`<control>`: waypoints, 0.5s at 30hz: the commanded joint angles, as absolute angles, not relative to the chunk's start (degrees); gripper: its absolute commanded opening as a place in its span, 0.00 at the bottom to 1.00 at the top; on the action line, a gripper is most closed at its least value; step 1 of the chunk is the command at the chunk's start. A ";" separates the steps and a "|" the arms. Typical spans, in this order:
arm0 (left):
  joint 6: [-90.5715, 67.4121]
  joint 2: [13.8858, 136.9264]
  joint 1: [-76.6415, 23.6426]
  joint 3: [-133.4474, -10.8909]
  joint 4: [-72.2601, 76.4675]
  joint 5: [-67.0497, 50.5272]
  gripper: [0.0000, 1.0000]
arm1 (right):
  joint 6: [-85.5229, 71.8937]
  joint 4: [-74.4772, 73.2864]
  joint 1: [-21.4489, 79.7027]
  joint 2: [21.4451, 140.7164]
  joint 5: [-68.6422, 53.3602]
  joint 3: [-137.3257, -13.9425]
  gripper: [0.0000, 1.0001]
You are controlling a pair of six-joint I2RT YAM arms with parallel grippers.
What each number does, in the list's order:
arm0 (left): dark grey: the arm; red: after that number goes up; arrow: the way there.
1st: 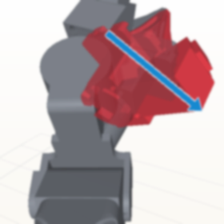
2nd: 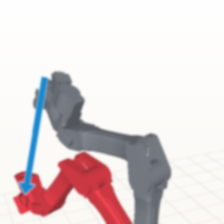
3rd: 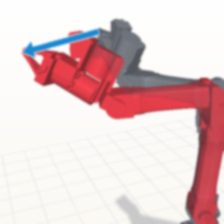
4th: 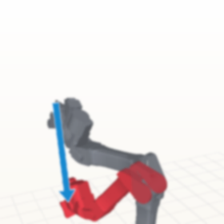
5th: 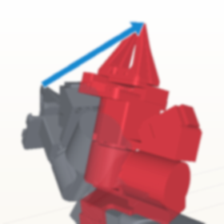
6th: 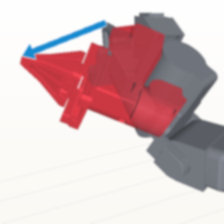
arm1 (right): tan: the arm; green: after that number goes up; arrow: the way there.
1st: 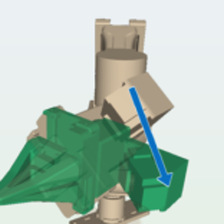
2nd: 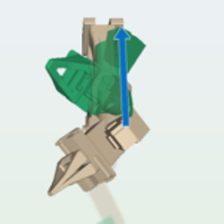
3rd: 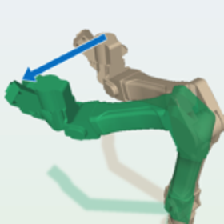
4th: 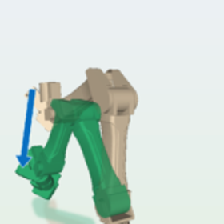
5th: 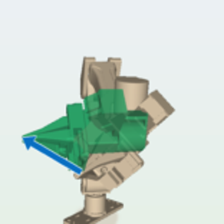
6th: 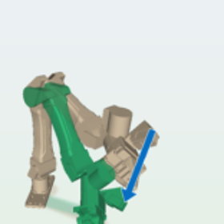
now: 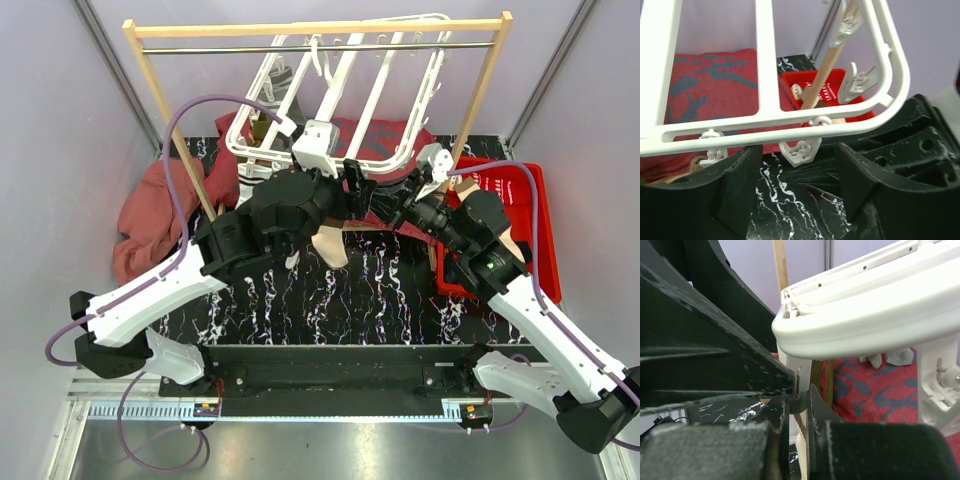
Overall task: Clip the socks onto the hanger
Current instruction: Open the clamp at the hanger.
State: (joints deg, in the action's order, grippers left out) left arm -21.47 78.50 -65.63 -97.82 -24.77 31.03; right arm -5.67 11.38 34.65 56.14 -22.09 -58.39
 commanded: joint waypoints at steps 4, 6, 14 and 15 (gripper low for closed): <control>-21.36 80.59 -65.39 -103.27 -23.73 37.00 0.58 | -1.15 9.49 36.82 54.76 -17.06 -59.68 0.00; -21.27 81.12 -65.39 -104.15 -23.64 37.35 0.56 | -0.35 9.14 37.44 54.84 -16.26 -59.50 0.00; -21.27 82.88 -65.39 -105.64 -22.41 38.67 0.47 | 3.33 8.26 39.72 55.63 -12.40 -58.97 0.00; -21.27 83.05 -65.39 -105.73 -22.24 38.85 0.44 | 3.51 8.09 39.99 55.72 -12.13 -59.06 0.00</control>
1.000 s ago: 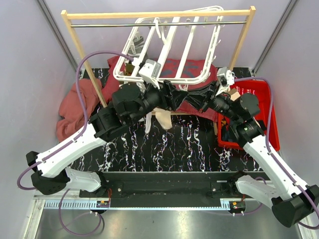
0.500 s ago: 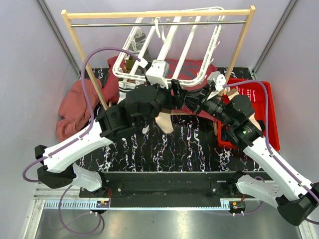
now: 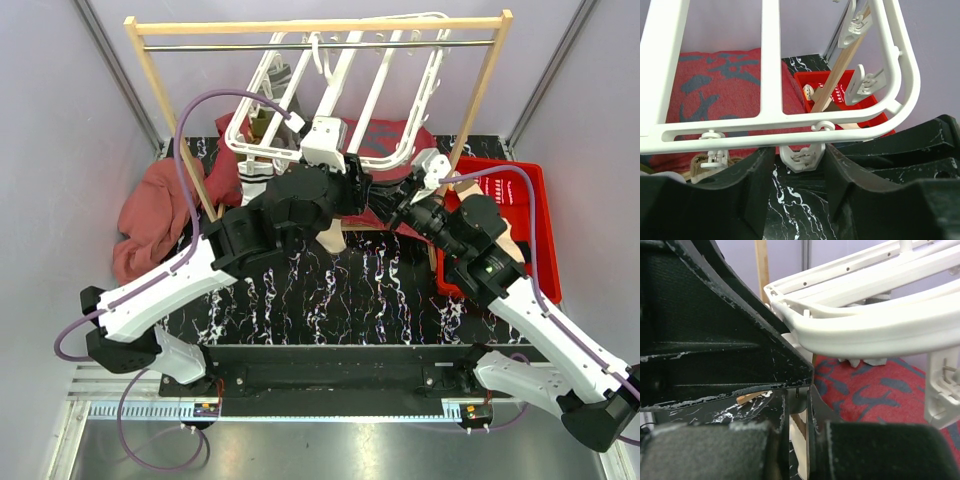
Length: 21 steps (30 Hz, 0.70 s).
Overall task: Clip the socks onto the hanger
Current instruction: Open the clamp at the hanger.
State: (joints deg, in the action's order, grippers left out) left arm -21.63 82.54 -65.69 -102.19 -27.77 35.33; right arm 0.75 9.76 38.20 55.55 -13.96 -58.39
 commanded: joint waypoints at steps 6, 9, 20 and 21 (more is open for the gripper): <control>-20.74 83.76 -65.39 -106.08 -22.32 40.07 0.33 | 5.36 7.47 41.66 56.34 -9.41 -58.80 0.00; -19.87 83.76 -65.39 -105.82 -22.15 40.87 0.24 | 5.45 6.33 41.92 56.69 -7.91 -58.71 0.01; -17.58 83.49 -65.30 -102.75 -21.36 40.61 0.00 | -2.28 -6.64 41.92 53.00 5.17 -56.34 0.62; -17.14 83.67 -65.30 -102.74 -21.36 40.52 0.00 | -2.63 -8.59 41.92 52.65 7.53 -56.60 0.69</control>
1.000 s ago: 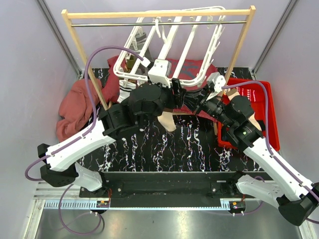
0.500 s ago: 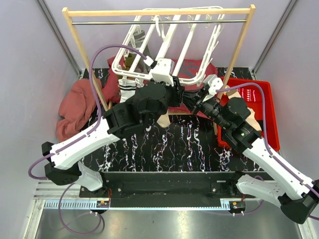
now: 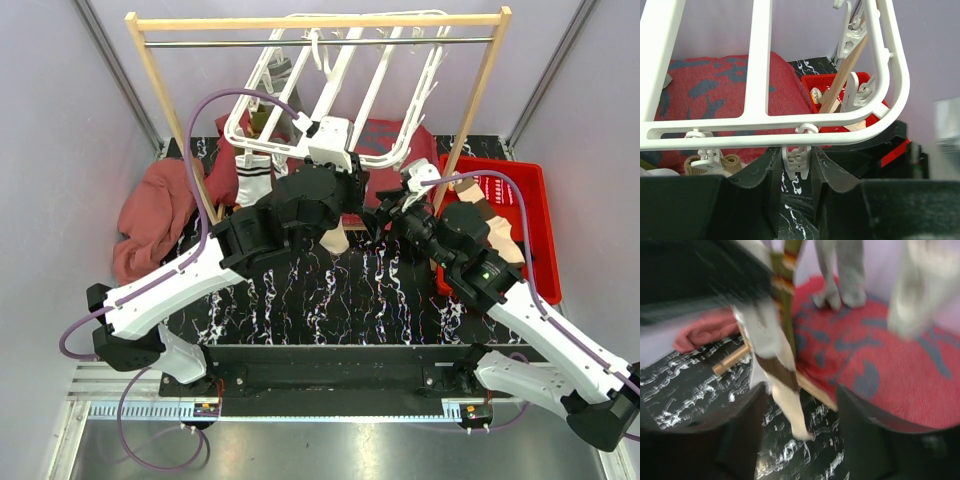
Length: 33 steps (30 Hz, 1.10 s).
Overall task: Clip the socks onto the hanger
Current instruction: Open the clamp at the hanger.
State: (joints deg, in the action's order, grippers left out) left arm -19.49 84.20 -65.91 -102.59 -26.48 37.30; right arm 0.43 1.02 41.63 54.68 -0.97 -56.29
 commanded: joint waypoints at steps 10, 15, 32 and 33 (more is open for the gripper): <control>-14.94 84.20 -65.22 -101.43 -21.80 39.55 0.00 | -14.39 -35.05 37.63 54.40 22.86 -63.10 0.88; -14.85 84.03 -65.21 -100.99 -22.94 37.80 0.00 | -18.11 -42.97 23.51 55.72 18.11 -64.15 0.88; -15.82 83.14 -65.13 -101.07 -23.29 28.04 0.00 | -9.08 -28.23 -8.79 96.02 1.67 -80.67 0.69; -15.82 83.14 -65.13 -101.42 -23.20 27.69 0.00 | -7.66 -26.82 -8.79 97.89 1.93 -81.29 0.69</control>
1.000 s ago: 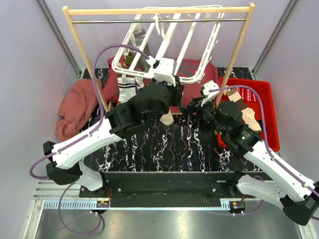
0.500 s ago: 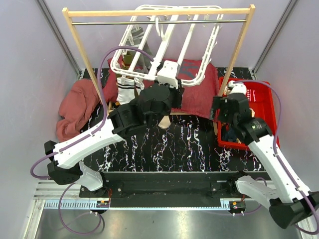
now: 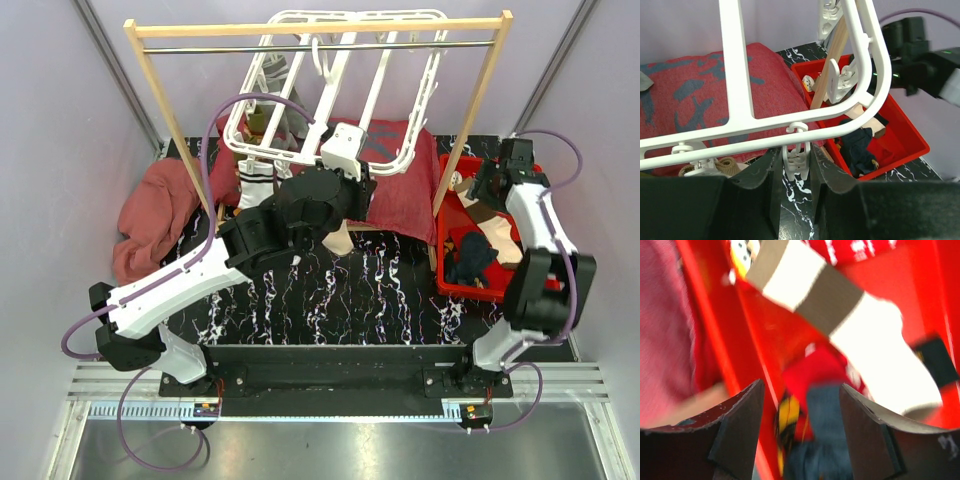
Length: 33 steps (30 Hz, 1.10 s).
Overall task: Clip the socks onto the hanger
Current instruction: Open the clamp at the hanger, then pick up the sock from the bin.
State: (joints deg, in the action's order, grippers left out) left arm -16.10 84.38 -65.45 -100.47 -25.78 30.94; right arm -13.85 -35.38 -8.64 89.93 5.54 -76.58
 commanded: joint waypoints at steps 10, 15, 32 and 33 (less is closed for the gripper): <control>-15.91 84.02 -65.13 -102.57 -23.47 25.23 0.00 | 11.68 -19.52 -8.79 116.09 4.22 -87.18 0.68; -16.08 83.85 -65.13 -102.39 -23.82 25.05 0.00 | 11.69 -18.10 -8.79 121.28 2.20 -88.94 0.63; -16.00 81.47 -65.13 -99.93 -22.50 26.10 0.00 | 1.50 -27.41 -8.96 109.26 10.81 -79.55 0.00; -15.82 81.47 -65.13 -99.76 -22.50 26.19 0.00 | 0.36 -27.51 -8.88 106.72 10.46 -77.97 0.00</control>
State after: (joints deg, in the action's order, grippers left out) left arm -16.36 83.70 -65.28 -100.33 -25.50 27.16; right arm 5.67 -24.23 -9.02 115.55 7.18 -81.36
